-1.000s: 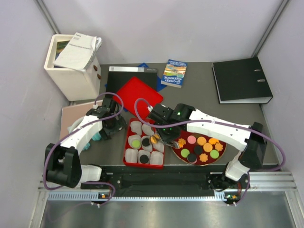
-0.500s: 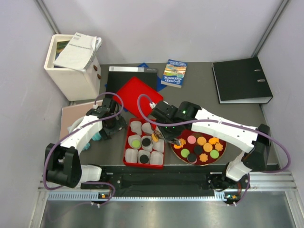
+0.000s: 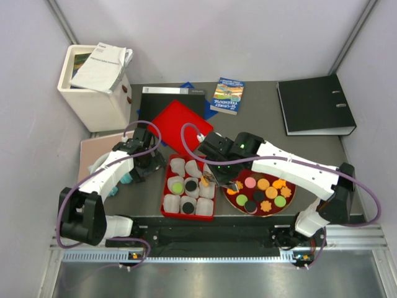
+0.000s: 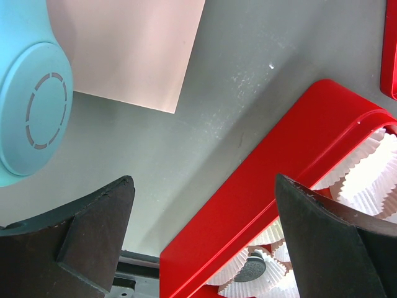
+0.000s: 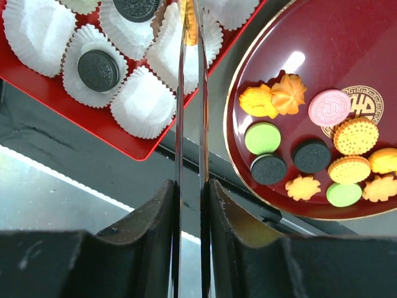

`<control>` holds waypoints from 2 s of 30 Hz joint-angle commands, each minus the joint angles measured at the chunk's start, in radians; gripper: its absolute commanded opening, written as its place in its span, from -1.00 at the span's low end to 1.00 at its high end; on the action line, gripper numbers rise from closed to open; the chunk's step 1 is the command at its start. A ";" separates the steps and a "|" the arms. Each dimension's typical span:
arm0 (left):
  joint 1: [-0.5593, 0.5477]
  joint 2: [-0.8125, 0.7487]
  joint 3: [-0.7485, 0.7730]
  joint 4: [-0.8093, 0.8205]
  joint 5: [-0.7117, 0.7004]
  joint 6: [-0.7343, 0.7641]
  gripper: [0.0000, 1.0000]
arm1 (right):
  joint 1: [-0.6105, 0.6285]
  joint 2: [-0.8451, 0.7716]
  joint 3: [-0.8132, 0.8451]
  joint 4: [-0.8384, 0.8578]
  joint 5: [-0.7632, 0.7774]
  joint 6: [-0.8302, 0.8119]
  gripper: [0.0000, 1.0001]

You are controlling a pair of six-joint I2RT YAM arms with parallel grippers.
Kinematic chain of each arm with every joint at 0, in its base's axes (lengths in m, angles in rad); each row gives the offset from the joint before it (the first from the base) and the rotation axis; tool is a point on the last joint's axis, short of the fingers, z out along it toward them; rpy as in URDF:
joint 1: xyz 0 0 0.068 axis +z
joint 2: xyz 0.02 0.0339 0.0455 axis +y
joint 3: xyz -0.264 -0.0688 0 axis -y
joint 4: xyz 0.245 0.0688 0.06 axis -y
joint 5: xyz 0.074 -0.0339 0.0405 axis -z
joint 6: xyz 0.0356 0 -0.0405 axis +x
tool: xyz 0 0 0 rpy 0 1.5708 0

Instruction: Pack the cookies

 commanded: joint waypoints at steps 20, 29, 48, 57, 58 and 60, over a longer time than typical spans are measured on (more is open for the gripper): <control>0.004 0.004 0.011 0.013 0.003 0.003 0.98 | 0.043 -0.079 0.121 -0.117 -0.031 0.007 -0.66; 0.004 0.003 0.009 0.011 0.003 0.003 0.98 | 0.052 -0.056 0.093 -0.072 -0.077 -0.008 -0.66; 0.004 -0.002 -0.003 0.021 -0.002 0.006 0.98 | 0.052 -0.026 0.019 -0.032 -0.074 -0.016 -0.66; 0.004 0.001 -0.003 0.022 0.001 0.006 0.98 | 0.052 -0.020 0.010 -0.040 -0.051 -0.010 -0.43; 0.004 0.001 -0.003 0.022 0.003 0.005 0.98 | 0.051 -0.020 0.010 -0.041 -0.050 -0.010 -0.41; 0.003 -0.001 -0.005 0.022 0.001 0.005 0.98 | 0.052 -0.018 0.013 -0.046 -0.044 -0.007 -0.35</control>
